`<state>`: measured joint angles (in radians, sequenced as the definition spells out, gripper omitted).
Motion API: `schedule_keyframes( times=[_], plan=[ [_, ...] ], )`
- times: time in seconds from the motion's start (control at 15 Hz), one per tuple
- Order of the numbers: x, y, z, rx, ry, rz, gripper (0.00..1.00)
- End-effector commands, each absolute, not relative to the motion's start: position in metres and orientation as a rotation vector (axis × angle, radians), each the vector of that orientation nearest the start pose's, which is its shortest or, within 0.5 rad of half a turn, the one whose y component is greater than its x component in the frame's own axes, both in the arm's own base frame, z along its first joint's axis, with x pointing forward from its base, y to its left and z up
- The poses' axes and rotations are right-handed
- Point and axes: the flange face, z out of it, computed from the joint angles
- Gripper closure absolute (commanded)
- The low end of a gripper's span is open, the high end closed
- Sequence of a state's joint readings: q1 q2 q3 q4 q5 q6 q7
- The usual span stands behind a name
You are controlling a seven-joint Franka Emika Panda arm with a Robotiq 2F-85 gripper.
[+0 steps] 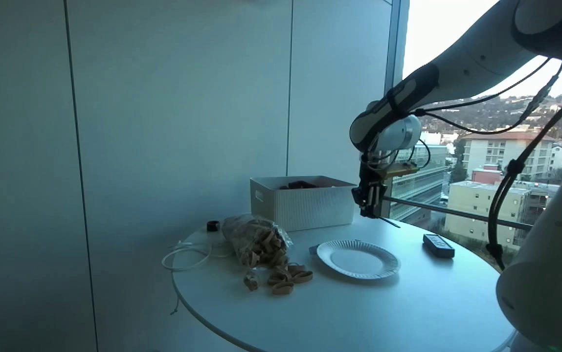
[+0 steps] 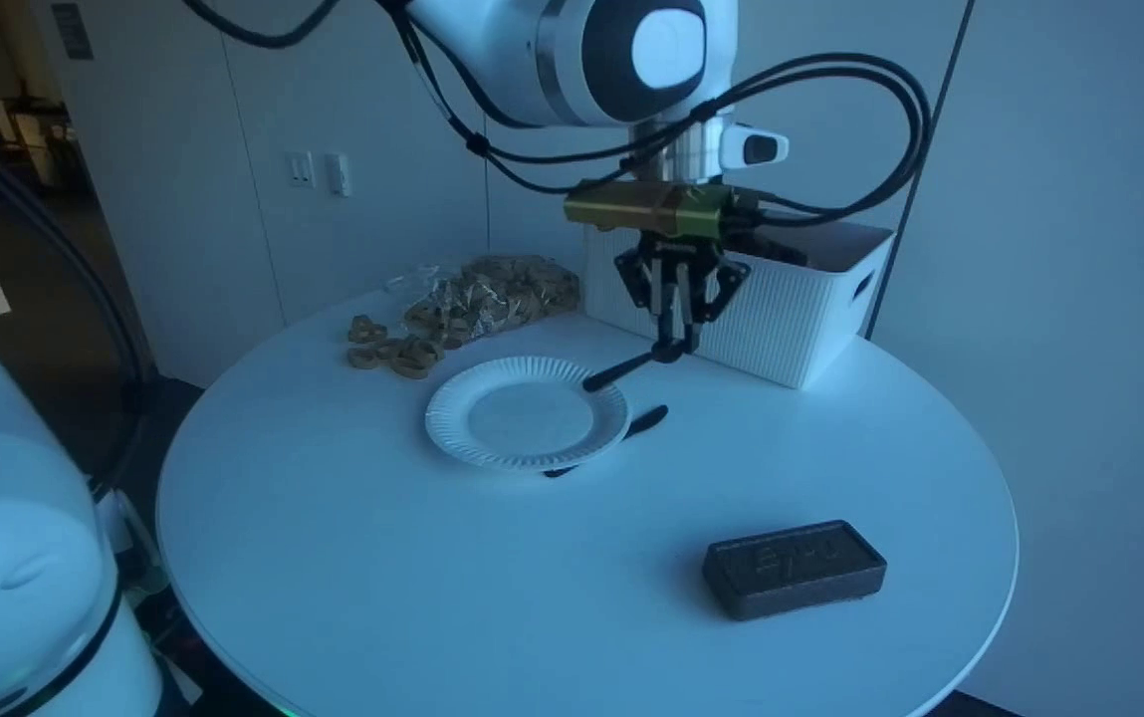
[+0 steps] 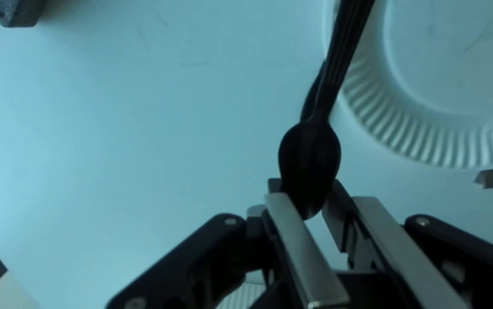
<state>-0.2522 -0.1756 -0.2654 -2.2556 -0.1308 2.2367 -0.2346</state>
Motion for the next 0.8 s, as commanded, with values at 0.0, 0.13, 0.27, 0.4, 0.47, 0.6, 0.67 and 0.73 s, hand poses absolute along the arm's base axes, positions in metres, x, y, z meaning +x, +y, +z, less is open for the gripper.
schedule_keyframes(
  times=[0.0,0.13,0.27,0.4,0.47,0.6,0.67,0.73],
  plan=[
    [0.42,-0.22,0.479,-3.186,0.027,-0.142,0.81],
    [0.413,-0.201,0.478,-3.144,-0.13,-0.1,0.82],
    [0.407,-0.182,0.46,-3.082,-0.262,-0.028,0.81],
    [0.396,-0.166,0.433,-3.018,-0.384,0.08,0.81],
    [0.392,-0.161,0.419,-3.012,-0.416,0.131,0.81],
    [0.383,-0.152,0.396,-2.974,-0.467,0.204,0.81],
    [0.379,-0.149,0.387,-2.952,-0.501,0.206,0.81],
    [0.377,-0.146,0.381,-2.946,-0.531,0.201,0.81]
  ],
)
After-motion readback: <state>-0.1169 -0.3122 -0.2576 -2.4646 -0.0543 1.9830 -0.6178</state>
